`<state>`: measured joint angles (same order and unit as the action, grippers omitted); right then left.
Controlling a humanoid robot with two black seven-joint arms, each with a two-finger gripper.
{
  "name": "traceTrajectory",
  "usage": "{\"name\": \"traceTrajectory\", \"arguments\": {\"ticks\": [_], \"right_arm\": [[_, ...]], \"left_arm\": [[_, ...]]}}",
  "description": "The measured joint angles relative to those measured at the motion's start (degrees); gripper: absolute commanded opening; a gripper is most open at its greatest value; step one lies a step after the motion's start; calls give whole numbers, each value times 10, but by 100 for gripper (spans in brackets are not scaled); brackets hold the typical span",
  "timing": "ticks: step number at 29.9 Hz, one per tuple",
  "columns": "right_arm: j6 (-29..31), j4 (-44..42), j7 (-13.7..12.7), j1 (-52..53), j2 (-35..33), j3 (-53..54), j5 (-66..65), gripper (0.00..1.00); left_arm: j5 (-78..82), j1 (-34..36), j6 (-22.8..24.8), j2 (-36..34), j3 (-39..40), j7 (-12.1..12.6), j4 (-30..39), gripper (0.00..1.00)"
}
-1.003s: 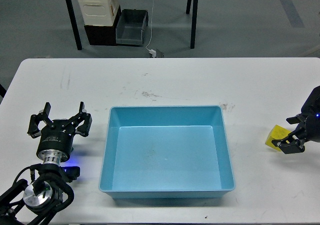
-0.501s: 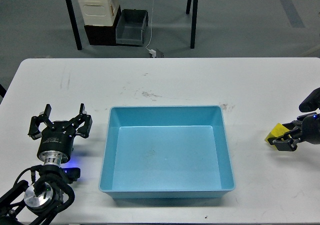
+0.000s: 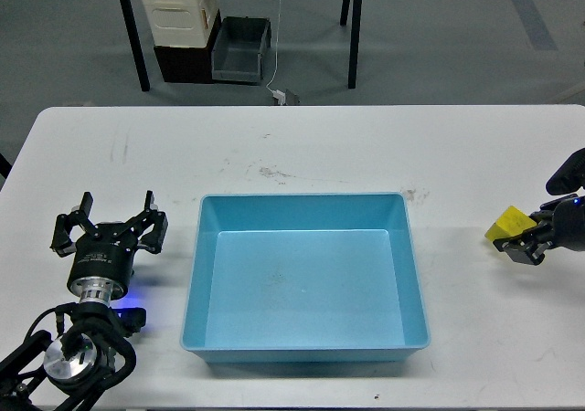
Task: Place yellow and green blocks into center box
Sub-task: 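Lift the yellow cube with the right gripper and carry it over the box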
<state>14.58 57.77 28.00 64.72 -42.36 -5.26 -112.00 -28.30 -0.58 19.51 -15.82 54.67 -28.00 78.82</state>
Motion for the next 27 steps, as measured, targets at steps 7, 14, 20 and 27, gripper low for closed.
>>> {"name": "traceTrajectory", "arguments": {"ticks": [7,14,20,27], "right_arm": [[-45,87,0,111,0,4,4,1],[-34,226,0,189,32,-12,3,1],[-22,275,0,247,87,-94,2,1],[-21,243,0,245,191,-156,-1,2]], "left_arm": [[0,2,0,-1,1,0,-2,100],[-2,5,0,8,3,0,-1,100],[-3,5,1,11,7,0,-1,100],[-4,5,2,13,11,0,-1,100]]}}
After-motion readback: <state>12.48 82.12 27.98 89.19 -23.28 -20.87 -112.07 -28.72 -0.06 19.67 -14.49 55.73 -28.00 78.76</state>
